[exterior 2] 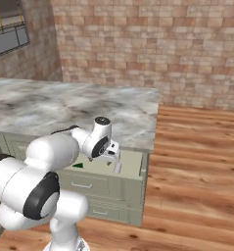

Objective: Restock the sink supplies by placing the sponge and soap dispenser on the counter and next to the sink. Make sure the soap dispenser is upright.

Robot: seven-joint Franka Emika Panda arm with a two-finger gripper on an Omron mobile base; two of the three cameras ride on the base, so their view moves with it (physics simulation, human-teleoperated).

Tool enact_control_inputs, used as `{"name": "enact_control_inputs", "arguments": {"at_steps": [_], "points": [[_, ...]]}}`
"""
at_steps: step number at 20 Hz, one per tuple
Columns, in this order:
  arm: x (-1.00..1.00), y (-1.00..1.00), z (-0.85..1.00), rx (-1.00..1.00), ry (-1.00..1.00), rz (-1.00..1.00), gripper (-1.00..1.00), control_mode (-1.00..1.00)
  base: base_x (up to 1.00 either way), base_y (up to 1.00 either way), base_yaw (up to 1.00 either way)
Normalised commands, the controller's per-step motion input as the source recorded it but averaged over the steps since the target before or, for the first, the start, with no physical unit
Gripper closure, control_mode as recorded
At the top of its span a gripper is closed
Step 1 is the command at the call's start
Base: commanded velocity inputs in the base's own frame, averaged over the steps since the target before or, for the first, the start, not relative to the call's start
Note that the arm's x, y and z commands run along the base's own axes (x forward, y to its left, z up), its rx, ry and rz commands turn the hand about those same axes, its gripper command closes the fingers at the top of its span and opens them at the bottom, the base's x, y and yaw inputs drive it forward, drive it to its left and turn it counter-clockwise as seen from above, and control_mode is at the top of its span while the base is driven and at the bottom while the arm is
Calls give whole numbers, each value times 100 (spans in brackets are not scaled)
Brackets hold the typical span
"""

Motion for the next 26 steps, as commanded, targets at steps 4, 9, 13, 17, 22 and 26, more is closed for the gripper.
{"name": "enact_control_inputs", "arguments": {"at_steps": [4,9,13,17,22,26], "points": [[27,-29,-29,6,7,-4,-100,-100,0,0,0],[35,-3,-34,1,13,-5,-100,-100,0,0,0],[42,0,-22,0,11,-3,-100,-100,0,0,0],[23,0,-30,0,3,0,-100,-100,0,0,0],[0,2,-43,0,2,0,-100,-100,0,0,0],[-6,0,-32,0,2,0,-100,-100,0,0,0]]}}
